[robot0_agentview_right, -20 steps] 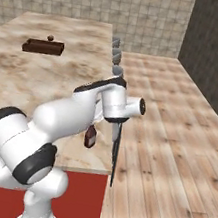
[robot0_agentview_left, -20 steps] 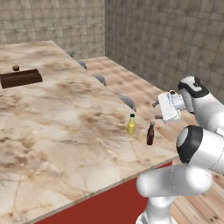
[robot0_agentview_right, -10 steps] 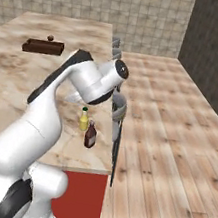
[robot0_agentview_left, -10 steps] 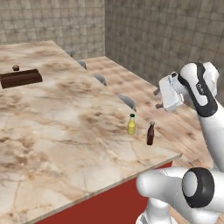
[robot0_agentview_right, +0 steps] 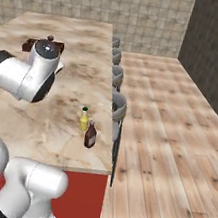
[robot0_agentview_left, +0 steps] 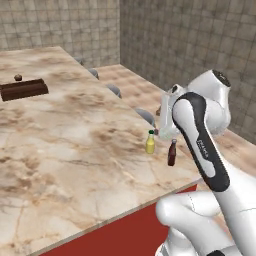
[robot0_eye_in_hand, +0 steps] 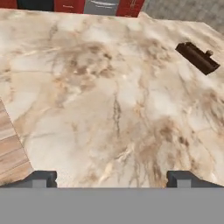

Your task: Move the mustard and ketchup from the cabinet to the dining counter.

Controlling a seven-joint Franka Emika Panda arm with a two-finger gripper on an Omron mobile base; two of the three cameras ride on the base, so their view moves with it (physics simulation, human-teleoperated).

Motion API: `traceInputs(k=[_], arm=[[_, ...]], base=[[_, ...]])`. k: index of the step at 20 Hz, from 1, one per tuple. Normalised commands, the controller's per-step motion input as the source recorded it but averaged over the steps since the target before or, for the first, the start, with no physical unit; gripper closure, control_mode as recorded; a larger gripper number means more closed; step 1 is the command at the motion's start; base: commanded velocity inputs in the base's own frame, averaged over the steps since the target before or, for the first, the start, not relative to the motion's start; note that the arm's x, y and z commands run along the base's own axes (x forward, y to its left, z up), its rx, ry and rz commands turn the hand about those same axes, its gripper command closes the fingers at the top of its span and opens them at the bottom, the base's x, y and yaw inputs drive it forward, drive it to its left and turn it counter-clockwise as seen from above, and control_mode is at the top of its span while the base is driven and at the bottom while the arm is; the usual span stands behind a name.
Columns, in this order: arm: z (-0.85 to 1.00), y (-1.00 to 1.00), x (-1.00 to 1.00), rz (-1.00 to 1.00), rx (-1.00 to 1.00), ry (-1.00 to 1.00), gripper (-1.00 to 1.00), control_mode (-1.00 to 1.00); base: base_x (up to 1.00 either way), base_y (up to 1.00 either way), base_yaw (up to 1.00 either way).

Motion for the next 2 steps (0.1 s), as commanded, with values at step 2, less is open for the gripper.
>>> traceInputs(k=[2], arm=[[0.0, 0.89, -0.52, -0.02, -0.1, -0.08, -1.0, -1.0]], base=[[0.0, 0.0, 0.0]])
